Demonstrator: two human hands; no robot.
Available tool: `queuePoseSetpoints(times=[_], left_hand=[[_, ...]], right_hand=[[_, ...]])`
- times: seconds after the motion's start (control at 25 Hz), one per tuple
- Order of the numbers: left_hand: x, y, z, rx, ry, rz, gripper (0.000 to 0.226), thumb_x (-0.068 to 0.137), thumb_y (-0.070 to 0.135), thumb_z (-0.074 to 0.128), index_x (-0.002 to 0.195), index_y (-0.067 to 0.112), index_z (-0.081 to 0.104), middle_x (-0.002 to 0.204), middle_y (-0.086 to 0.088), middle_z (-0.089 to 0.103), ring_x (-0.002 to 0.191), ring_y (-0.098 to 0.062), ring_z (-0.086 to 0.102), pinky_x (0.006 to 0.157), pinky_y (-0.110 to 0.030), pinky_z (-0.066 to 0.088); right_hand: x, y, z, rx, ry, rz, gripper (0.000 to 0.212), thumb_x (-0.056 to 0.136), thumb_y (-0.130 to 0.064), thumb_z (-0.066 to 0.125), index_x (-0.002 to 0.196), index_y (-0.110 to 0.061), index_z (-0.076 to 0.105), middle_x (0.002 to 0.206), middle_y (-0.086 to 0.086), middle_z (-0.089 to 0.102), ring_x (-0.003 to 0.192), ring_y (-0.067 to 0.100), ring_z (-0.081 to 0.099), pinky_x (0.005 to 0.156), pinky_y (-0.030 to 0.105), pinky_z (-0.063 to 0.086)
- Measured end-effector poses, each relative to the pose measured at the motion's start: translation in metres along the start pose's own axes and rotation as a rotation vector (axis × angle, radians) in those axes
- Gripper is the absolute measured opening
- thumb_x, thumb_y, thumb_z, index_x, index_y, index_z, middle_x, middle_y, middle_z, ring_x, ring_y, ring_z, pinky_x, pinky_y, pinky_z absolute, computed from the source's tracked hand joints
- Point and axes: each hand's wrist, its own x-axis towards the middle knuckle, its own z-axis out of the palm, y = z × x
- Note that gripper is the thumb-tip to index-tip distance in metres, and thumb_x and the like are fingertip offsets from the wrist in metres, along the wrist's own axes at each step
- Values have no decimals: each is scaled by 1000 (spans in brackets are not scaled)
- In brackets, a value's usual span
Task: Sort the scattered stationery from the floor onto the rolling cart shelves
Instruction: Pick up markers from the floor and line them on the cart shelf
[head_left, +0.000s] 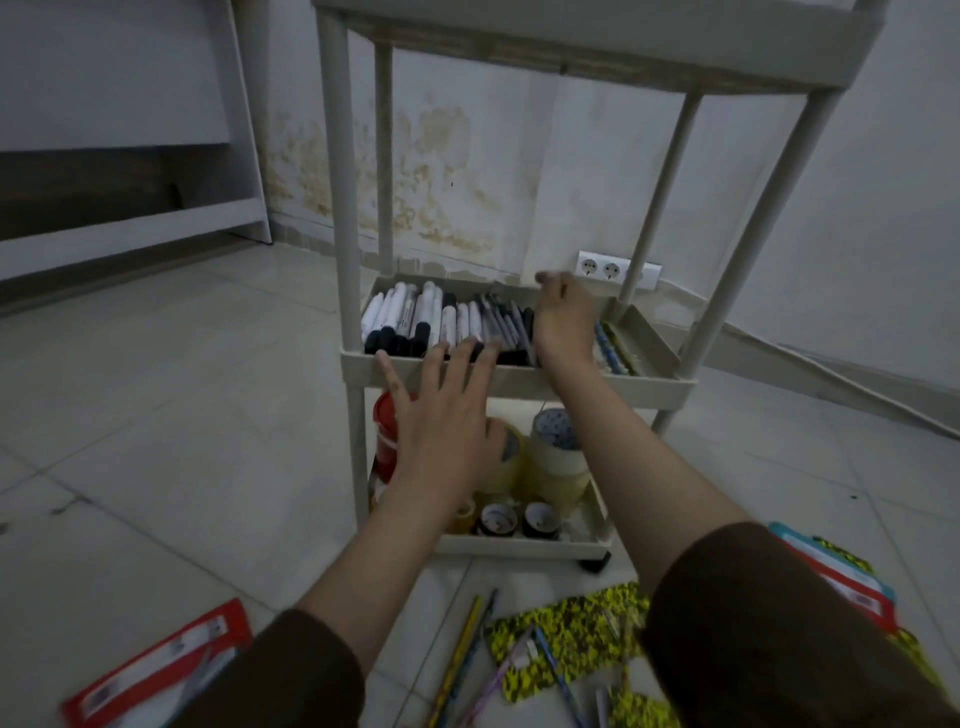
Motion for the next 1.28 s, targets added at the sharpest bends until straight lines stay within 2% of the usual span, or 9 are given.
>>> queuePoseSetpoints(times=[0.16,0.32,0.44,0.56,0.68,0.84,0.92,1.04,1.28], left_hand=[[-21,-22,-10,-198,14,120,76,89,26,46,150,20,0,158,6,-4,143,-12,-14,106,-42,-26],[-104,-55,-3,-361,-52,119,56,87,11,49,141,15,34,154,1,23,142,-10,0,114,-37,-10],[-168,-78,7,-409,-247,-11,38,87,4,51,124,12,54,141,-2,45,141,-16,22,114,-33,8],[-216,-97,11,-401,-387,-133,25,89,7,50,109,16,63,117,-3,63,112,-19,53,92,-23,35],[-249,-109,4,-351,-514,-213,16,92,19,50,100,27,62,104,4,68,98,-12,61,95,-36,43],[-278,-112,-6,-262,-561,-170,19,93,24,52,108,21,62,112,-1,66,99,-15,64,70,-16,45],[-287,-110,-10,-245,-609,-136,19,93,25,52,109,20,61,105,-1,67,91,-12,64,63,-17,47],[-295,-103,-12,-222,-719,-97,17,93,26,50,106,20,59,101,1,65,88,-12,61,70,-28,53],[-313,-84,1,-298,-779,-53,19,94,24,48,109,25,58,101,4,62,88,-10,58,70,-25,49]], right_hand=[[-58,12,-25,-172,-144,-639,25,92,0,37,101,2,61,104,17,60,100,24,52,84,25,36],[-144,69,-74,-360,-472,-859,25,91,-5,38,98,0,61,109,15,59,105,24,49,89,31,35],[-197,116,-102,-461,-719,-746,22,90,-5,41,95,-5,62,101,11,62,97,21,51,83,27,36],[-237,149,-109,-432,-920,-468,22,87,4,45,95,-4,64,95,8,64,90,22,57,79,29,41],[-257,168,-104,-421,-1022,-270,20,88,4,47,95,-5,64,96,6,65,90,23,61,77,31,44],[-273,182,-95,-435,-1009,-168,17,91,0,47,94,-5,63,99,8,63,82,17,54,73,27,41],[-281,187,-97,-422,-1000,-163,16,91,0,48,95,-4,63,99,10,59,80,15,51,74,30,42],[-289,192,-104,-392,-974,-158,14,91,0,50,97,-4,62,97,6,52,78,18,51,74,34,45],[-302,196,-111,-399,-911,-75,19,91,-6,55,108,-5,61,105,6,46,81,17,53,77,27,47]])
